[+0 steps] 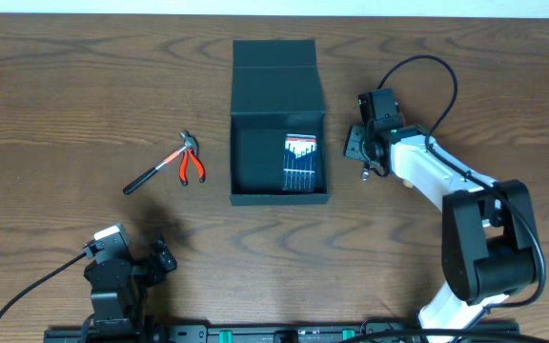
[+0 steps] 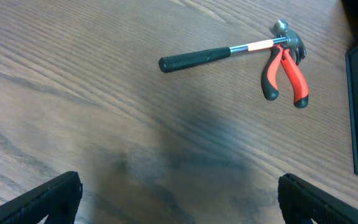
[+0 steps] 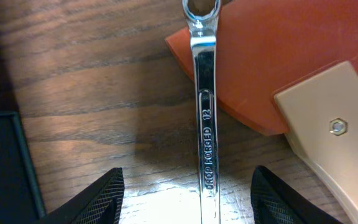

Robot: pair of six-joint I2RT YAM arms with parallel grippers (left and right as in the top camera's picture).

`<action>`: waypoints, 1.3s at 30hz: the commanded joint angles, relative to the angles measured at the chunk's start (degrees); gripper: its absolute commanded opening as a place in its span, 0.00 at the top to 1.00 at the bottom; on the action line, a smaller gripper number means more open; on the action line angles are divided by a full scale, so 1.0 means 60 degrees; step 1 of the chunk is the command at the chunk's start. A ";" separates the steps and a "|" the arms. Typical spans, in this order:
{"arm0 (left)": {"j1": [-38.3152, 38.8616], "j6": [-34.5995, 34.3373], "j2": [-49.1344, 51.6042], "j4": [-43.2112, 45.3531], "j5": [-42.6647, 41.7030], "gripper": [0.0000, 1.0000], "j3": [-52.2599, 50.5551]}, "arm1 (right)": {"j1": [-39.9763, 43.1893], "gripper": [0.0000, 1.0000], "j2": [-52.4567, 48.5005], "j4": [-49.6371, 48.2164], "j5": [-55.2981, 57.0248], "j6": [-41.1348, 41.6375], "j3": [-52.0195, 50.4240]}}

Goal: Pack container
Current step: 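Lower the right gripper and grasp the chrome wrench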

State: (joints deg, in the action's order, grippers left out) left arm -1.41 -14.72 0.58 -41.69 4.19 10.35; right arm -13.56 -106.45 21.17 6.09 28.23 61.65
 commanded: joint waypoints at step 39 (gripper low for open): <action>-0.0047 0.0160 -0.0058 -0.0029 -0.0095 0.01 -0.0153 | 0.0401 0.60 -0.0878 -0.0954 0.0124 0.0073 -0.0029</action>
State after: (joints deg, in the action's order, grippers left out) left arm -1.41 -14.72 0.58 -41.69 4.19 10.35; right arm -11.49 -109.49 15.09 6.52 28.23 61.49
